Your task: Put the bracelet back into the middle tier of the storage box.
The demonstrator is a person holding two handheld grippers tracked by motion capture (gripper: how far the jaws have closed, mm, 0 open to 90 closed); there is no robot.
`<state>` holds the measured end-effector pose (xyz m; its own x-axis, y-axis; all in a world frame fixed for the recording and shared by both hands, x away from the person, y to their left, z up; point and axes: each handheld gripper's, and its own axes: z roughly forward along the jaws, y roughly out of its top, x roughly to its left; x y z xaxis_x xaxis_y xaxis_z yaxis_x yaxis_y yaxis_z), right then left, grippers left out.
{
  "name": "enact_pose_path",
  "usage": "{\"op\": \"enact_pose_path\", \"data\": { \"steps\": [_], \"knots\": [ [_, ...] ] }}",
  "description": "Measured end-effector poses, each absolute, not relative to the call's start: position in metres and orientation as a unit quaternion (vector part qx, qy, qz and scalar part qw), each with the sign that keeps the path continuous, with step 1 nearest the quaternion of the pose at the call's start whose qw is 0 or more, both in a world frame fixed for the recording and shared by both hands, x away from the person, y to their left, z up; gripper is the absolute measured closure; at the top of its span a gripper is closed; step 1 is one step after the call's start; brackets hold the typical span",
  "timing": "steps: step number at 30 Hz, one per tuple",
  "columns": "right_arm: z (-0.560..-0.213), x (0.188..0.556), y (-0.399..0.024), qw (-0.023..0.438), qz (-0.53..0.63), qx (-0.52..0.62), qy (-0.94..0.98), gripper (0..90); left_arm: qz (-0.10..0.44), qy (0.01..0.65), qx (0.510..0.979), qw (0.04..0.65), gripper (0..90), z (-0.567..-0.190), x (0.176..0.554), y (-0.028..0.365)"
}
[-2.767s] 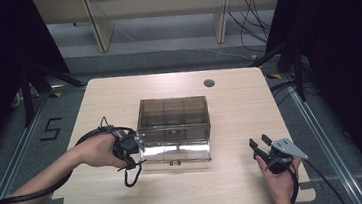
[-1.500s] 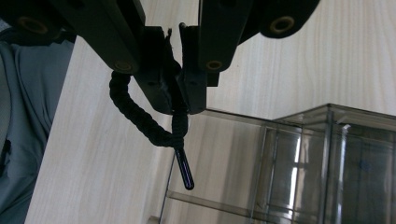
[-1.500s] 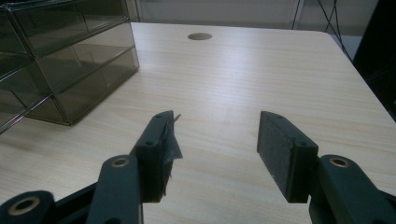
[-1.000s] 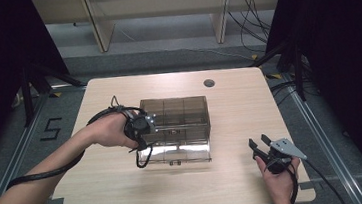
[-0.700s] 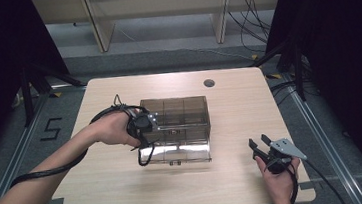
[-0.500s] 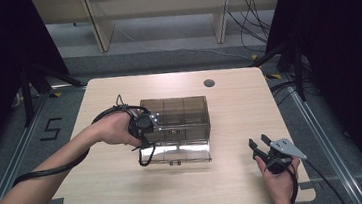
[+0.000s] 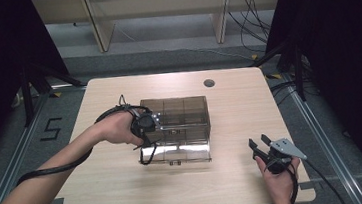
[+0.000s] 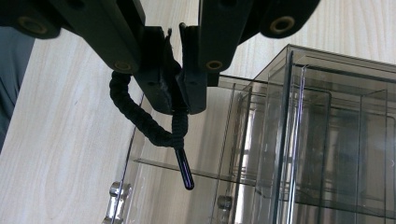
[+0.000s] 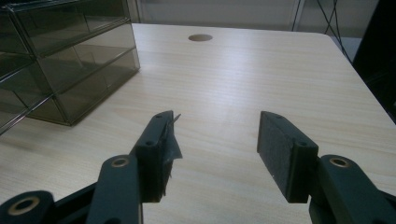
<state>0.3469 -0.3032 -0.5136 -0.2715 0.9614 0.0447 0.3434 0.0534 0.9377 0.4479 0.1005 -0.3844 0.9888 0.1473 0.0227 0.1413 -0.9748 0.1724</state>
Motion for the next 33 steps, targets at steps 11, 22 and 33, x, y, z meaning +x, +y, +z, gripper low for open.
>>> {"op": "enact_pose_path", "data": {
  "steps": [11,22,33],
  "knots": [
    [-0.514,0.347,-0.304,0.337,0.464,0.499,0.65,47.1,0.017,0.07,0.994,0.083,82.3,-0.391,0.45,0.097],
    [-0.513,0.347,-0.305,0.338,0.461,0.5,0.65,47.1,0.02,0.064,0.995,0.077,82.4,-0.394,0.451,0.094],
    [-0.514,0.348,-0.305,0.336,0.468,0.497,0.649,47.1,0.018,0.068,0.995,0.073,82.3,-0.4,0.454,0.092]
  ]
}}
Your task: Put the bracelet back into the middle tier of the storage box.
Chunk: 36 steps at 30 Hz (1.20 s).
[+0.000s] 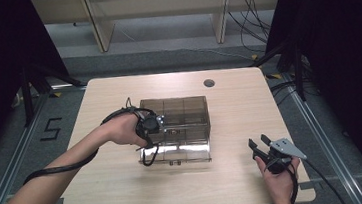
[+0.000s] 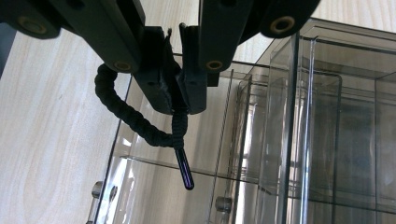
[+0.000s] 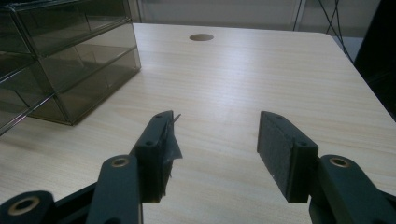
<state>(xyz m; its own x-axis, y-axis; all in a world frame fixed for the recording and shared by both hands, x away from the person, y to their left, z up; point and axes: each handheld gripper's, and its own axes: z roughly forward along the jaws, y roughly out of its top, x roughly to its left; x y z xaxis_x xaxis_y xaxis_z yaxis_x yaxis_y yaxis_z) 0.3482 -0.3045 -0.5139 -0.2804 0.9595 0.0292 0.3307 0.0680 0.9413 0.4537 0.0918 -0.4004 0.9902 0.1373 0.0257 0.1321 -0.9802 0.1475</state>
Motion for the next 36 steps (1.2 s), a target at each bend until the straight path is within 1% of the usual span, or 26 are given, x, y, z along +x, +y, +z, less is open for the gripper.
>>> {"op": "enact_pose_path", "data": {
  "steps": [3,4,6,18,28,33,36],
  "knots": [
    [-0.514,0.347,-0.303,0.329,0.468,0.503,0.647,47.1,0.018,0.071,0.995,0.075,82.4,-0.402,0.455,0.092],
    [-0.513,0.347,-0.305,0.338,0.46,0.5,0.651,47.1,0.019,0.07,0.995,0.074,82.4,-0.402,0.455,0.091],
    [-0.514,0.348,-0.305,0.333,0.467,0.495,0.653,47.1,0.022,0.07,0.995,0.072,82.4,-0.403,0.456,0.091],
    [-0.513,0.347,-0.305,0.338,0.461,0.5,0.651,47.1,0.024,0.069,0.996,0.059,82.4,-0.413,0.46,0.087],
    [-0.513,0.348,-0.304,0.323,0.476,0.495,0.652,47.1,0.025,0.069,0.996,0.054,82.4,-0.419,0.462,0.082],
    [-0.514,0.348,-0.304,0.335,0.467,0.499,0.649,47.1,0.025,0.07,0.996,0.052,82.4,-0.422,0.464,0.08],
    [-0.514,0.348,-0.305,0.334,0.464,0.498,0.652,47.1,0.024,0.071,0.996,0.051,82.4,-0.423,0.466,0.08]
  ]
}}
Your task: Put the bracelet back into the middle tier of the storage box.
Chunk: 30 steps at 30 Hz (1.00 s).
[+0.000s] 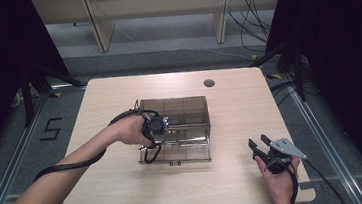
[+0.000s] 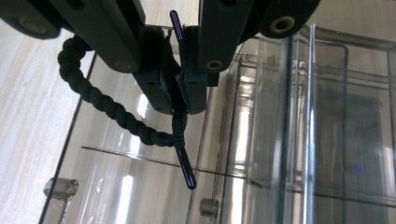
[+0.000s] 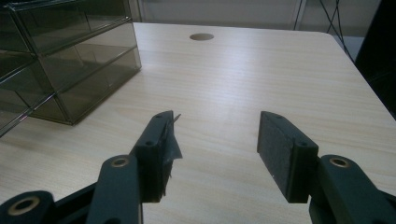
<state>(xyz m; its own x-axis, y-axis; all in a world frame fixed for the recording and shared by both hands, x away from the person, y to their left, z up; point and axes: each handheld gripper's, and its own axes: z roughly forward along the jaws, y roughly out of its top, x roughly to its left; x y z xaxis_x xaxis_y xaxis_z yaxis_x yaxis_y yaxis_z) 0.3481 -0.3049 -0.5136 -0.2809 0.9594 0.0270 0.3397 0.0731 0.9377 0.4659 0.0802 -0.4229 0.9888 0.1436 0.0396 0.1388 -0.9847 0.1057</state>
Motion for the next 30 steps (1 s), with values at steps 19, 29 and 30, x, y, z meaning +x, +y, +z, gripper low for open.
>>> {"op": "enact_pose_path", "data": {
  "steps": [19,29,30],
  "knots": [
    [-0.5139,0.3483,-0.3048,0.336,0.466,0.497,0.65,47.1,0.031,0.07,0.996,0.045,82.3,-0.4261,0.4664,0.0773],
    [-0.5138,0.348,-0.3043,0.337,0.465,0.498,0.65,47.0,0.032,0.067,0.996,0.041,82.2,-0.4306,0.4659,0.0754],
    [-0.5138,0.348,-0.3043,0.337,0.465,0.498,0.65,47.1,0.032,0.066,0.996,0.041,82.2,-0.4308,0.4657,0.0751]
  ]
}}
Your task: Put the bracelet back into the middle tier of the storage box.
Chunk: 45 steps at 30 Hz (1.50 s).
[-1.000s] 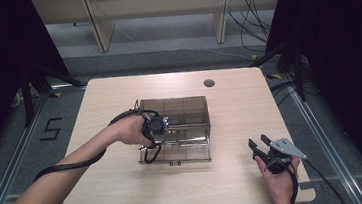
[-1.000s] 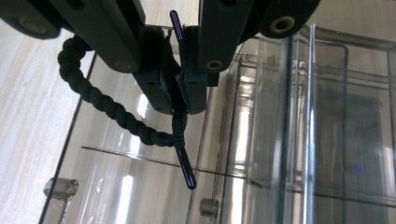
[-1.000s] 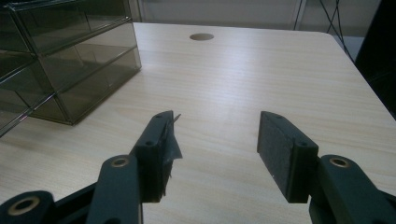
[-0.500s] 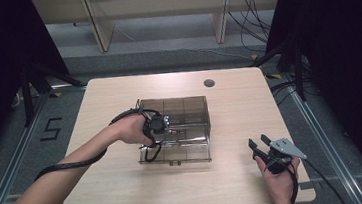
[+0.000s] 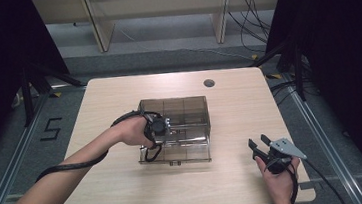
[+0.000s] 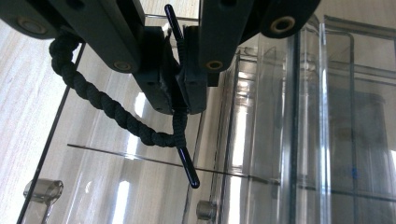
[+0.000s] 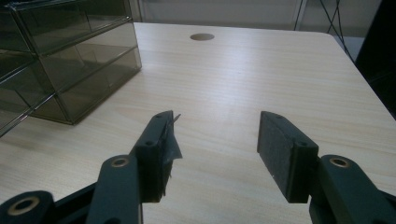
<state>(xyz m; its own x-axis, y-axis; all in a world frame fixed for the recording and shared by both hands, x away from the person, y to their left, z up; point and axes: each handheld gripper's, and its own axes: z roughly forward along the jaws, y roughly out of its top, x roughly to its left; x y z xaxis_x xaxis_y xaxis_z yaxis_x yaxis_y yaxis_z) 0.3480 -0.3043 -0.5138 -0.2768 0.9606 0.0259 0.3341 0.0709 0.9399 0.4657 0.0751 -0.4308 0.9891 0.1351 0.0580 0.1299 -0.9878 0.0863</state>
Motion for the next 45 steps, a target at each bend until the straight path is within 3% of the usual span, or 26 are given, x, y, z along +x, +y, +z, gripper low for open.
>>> {"op": "enact_pose_path", "data": {
  "steps": [34,45],
  "knots": [
    [-0.513,0.345,-0.301,0.323,0.466,0.512,0.645,47.0,0.041,0.059,0.997,0.04,82.3,-0.433,0.462,0.073],
    [-0.513,0.349,-0.304,0.332,0.47,0.491,0.654,47.1,0.038,0.058,0.996,0.058,71.4,-0.423,0.456,0.073]
  ]
}}
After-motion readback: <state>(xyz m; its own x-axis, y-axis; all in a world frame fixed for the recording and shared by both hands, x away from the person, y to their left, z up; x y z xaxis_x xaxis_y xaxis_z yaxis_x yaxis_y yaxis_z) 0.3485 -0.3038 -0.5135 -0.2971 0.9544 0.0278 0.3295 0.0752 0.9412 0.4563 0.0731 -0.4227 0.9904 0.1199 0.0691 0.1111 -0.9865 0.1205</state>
